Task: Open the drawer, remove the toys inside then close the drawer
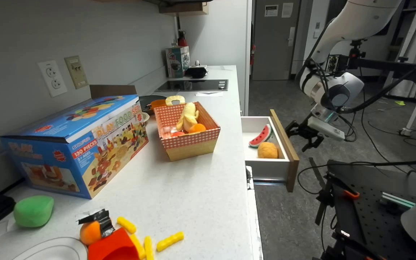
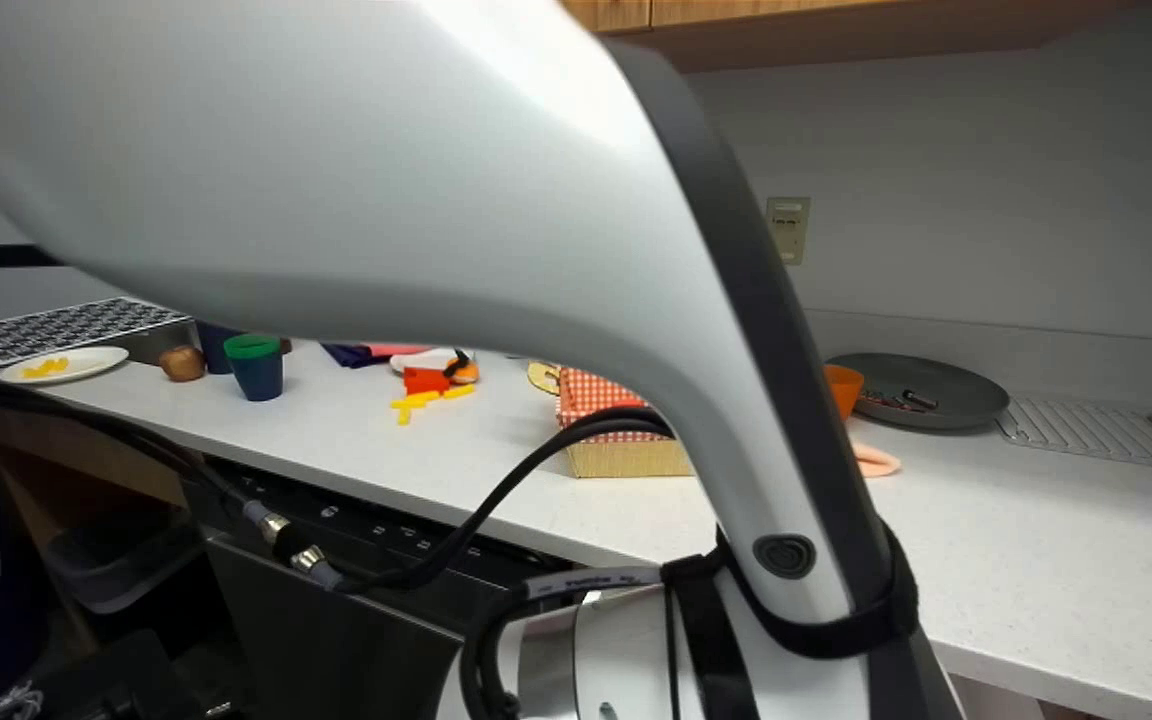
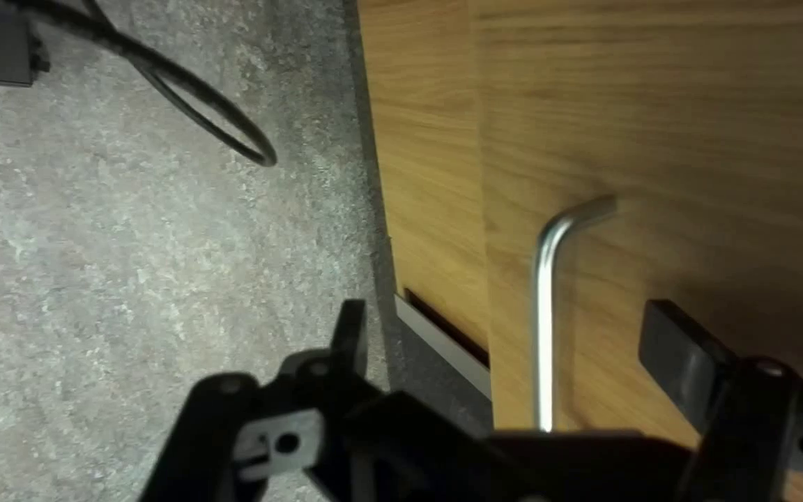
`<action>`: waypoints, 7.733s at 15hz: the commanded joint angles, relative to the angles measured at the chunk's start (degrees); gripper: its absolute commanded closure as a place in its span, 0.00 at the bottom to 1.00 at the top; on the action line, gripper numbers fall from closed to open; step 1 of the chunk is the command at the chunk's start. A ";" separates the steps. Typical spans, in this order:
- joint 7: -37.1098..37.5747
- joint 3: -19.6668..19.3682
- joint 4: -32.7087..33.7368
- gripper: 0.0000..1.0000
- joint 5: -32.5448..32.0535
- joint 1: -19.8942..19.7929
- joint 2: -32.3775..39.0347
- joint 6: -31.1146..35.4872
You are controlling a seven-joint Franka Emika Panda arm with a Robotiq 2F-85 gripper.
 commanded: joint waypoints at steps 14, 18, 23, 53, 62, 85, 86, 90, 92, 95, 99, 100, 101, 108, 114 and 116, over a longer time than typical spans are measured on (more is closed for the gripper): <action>-5.74 -15.82 -9.32 0.00 -5.57 22.79 -18.65 7.24; 4.39 -13.34 -7.78 0.00 -25.58 27.09 -19.92 9.73; 11.73 -14.42 -4.14 0.00 -48.23 26.88 -18.08 1.58; 52.82 -17.80 21.31 0.00 -92.83 25.72 10.34 -1.12; 50.86 -13.60 23.79 0.00 -90.34 22.51 11.09 -7.21; 54.14 -12.29 33.82 0.54 -87.93 20.39 20.17 -10.39; 53.90 -12.10 34.24 0.61 -87.88 20.27 20.33 -10.53; 53.44 -11.63 35.06 0.89 -87.50 19.76 20.44 -10.67; 54.53 -12.82 33.61 0.99 -88.26 20.71 19.39 -9.32; 56.08 -15.32 28.33 0.97 -90.01 22.54 15.19 -8.10; 56.02 -18.87 16.56 0.98 -93.79 24.98 5.82 -1.12; 55.14 -18.89 13.94 0.98 -94.27 25.02 3.55 1.67; 55.20 -19.23 11.59 0.98 -94.71 25.50 1.15 3.75; 55.56 -22.01 -4.78 0.98 -104.76 32.80 -17.40 21.12; 58.71 -23.44 -8.49 0.98 -124.18 36.96 -28.54 21.53; 57.79 -22.97 -7.02 0.92 -121.91 36.51 -25.34 22.73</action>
